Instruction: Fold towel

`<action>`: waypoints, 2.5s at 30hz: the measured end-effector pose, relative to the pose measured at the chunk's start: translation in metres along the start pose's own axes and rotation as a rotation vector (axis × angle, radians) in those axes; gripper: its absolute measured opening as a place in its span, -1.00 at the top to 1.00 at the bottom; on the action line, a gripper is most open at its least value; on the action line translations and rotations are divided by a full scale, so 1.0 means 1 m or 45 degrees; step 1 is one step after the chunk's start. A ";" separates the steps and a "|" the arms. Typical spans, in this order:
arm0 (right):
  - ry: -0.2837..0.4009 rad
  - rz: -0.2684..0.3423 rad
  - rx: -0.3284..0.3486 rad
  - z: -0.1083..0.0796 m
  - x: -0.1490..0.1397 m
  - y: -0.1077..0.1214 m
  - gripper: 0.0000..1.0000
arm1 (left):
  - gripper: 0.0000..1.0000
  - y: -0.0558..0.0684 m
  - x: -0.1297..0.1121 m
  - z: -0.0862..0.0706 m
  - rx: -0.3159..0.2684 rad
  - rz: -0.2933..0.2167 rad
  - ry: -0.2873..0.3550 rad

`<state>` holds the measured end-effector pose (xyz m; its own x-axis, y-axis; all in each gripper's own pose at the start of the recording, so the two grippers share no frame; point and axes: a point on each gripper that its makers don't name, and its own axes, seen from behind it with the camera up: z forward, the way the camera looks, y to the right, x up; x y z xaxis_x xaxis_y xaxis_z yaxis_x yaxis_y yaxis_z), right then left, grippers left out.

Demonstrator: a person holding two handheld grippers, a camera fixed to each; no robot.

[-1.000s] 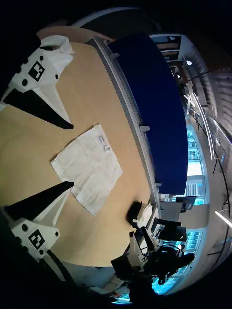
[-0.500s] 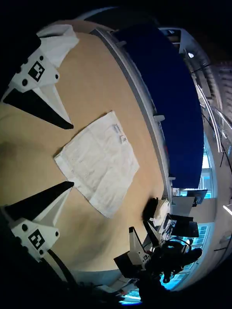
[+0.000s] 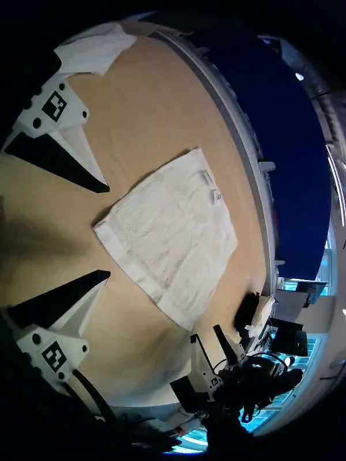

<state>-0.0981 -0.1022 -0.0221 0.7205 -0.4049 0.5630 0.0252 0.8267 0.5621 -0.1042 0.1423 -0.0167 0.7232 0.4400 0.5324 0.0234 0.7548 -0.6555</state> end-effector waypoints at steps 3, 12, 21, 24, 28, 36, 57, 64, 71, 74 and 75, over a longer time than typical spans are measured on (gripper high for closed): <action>-0.025 0.009 0.001 0.003 -0.007 0.001 -1.00 | -1.00 0.000 -0.002 0.005 -0.014 -0.009 -0.027; -0.082 0.003 0.020 0.005 -0.020 0.000 -0.75 | -0.98 0.000 -0.007 0.013 -0.044 -0.001 -0.090; -0.120 0.016 0.050 0.009 -0.030 -0.005 -0.38 | -0.61 0.001 -0.013 0.019 -0.032 0.049 -0.135; -0.131 0.013 0.063 0.009 -0.033 -0.007 -0.23 | -0.42 0.000 -0.016 0.021 -0.024 0.041 -0.151; -0.138 0.017 0.061 0.010 -0.036 -0.008 -0.16 | -0.29 0.001 -0.016 0.022 -0.027 0.022 -0.146; -0.136 0.036 0.057 0.011 -0.039 -0.008 0.08 | -0.08 0.003 -0.015 0.024 -0.025 0.028 -0.146; -0.138 0.014 0.052 0.010 -0.038 -0.006 0.57 | 0.49 -0.001 -0.016 0.022 -0.001 -0.017 -0.160; -0.144 0.019 0.044 0.009 -0.039 -0.006 0.69 | 0.77 -0.001 -0.016 0.023 0.001 -0.017 -0.163; -0.152 0.039 0.044 0.009 -0.037 -0.005 0.75 | 0.86 0.003 -0.016 0.021 -0.027 -0.024 -0.158; -0.151 0.041 0.041 0.009 -0.035 -0.004 0.77 | 0.86 0.003 -0.016 0.020 -0.026 -0.019 -0.158; -0.148 0.043 0.040 0.009 -0.034 -0.003 0.77 | 0.87 0.003 -0.016 0.020 -0.025 -0.019 -0.158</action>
<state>-0.1289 -0.0946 -0.0372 0.6354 -0.4212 0.6472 -0.0206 0.8286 0.5595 -0.1290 0.1472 -0.0163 0.6317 0.4862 0.6038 0.0480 0.7528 -0.6565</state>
